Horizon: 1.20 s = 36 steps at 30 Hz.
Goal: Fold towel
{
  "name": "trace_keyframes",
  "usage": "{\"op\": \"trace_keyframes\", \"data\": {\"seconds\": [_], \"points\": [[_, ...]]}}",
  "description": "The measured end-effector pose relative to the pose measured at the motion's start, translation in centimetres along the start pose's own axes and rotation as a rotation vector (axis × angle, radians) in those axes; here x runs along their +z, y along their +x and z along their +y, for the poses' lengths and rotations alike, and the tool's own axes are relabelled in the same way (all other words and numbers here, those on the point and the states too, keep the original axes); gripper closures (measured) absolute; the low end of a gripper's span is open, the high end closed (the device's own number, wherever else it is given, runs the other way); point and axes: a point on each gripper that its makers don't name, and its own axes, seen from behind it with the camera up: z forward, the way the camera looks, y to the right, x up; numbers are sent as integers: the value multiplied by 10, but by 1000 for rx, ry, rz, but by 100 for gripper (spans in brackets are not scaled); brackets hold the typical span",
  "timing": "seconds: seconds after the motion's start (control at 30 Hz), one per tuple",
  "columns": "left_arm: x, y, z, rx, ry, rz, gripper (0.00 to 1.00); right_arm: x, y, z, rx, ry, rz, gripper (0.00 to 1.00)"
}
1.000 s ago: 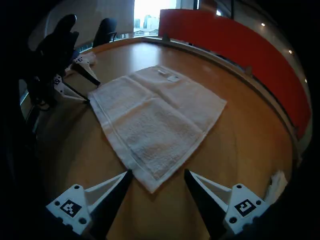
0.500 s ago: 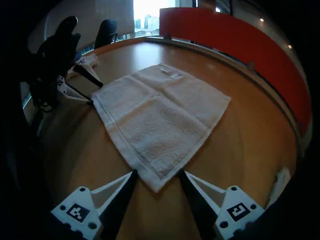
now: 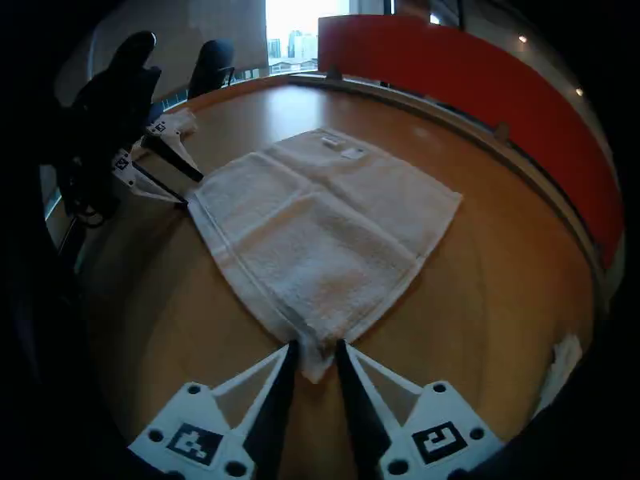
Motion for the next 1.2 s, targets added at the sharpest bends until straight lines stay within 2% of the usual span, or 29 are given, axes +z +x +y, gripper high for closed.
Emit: {"op": "trace_keyframes", "data": {"seconds": [0.07, 0.2, 0.33, 0.57, 0.77, 1.2], "points": [[0, 0, 0, -5, 3, -3, 42, 0, 0, -1, 1, 1, 1, 73], [1, 1, -3, -27, 21, -10, 71, 1, 1, -4, 2, 9, 1, 80], [2, 3, -4, -48, 30, -15, 79, 3, 5, -8, 3, 13, 6, 88], [-1, 3, -4, -90, 21, -17, 81, 3, 9, -10, 11, 5, 12, 90], [-6, 9, -3, -104, 22, -1, 81, 1, 13, -9, 20, -1, 23, 90], [-37, 36, -4, -141, 28, 34, 81, -22, 40, -8, 19, -15, 65, 90]]}}
